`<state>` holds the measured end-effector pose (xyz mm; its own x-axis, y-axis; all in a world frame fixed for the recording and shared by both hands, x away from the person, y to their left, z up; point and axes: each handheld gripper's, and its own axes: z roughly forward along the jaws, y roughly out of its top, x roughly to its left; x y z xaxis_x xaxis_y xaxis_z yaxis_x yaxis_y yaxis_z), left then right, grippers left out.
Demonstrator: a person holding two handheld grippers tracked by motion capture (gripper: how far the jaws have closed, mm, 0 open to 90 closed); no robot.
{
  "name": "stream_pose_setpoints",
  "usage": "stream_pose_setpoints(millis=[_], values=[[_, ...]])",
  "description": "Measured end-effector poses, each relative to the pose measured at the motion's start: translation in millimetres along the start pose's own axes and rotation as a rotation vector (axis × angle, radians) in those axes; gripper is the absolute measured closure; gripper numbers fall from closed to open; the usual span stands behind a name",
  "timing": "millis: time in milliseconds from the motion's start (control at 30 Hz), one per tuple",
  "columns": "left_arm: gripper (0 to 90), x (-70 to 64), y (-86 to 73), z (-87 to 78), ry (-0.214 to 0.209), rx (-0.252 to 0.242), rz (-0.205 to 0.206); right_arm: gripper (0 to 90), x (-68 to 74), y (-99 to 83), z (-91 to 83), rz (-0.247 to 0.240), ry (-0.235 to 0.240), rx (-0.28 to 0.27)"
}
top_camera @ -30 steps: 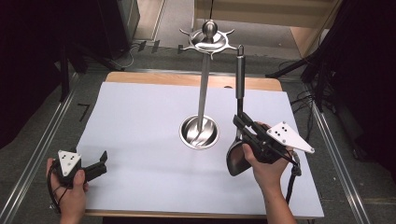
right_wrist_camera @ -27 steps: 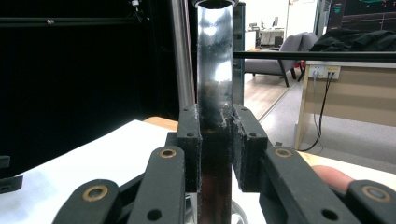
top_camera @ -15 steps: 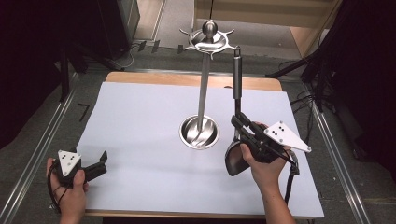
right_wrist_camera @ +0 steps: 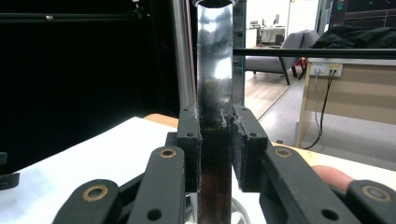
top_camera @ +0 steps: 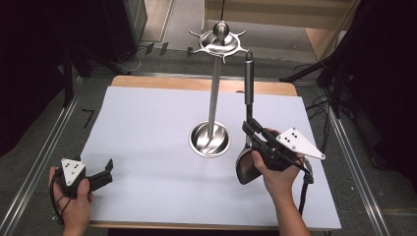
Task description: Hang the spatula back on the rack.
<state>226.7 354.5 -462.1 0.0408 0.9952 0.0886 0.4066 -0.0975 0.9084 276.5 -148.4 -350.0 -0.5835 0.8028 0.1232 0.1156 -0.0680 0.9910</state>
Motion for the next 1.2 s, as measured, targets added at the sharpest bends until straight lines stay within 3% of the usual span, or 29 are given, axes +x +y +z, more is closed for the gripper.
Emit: stream_pose_setpoints(millis=[667,1200], values=[[0.9,-0.4,0.1,0.1,0.004,0.003,0.004,76.6,-3.7,-1.8,11.3,-0.017,0.006,0.009],[0.9,-0.3,-0.1,0.2,0.003,-0.001,0.003,76.5,-3.7,-4.6,25.7,-0.003,0.019,0.007]])
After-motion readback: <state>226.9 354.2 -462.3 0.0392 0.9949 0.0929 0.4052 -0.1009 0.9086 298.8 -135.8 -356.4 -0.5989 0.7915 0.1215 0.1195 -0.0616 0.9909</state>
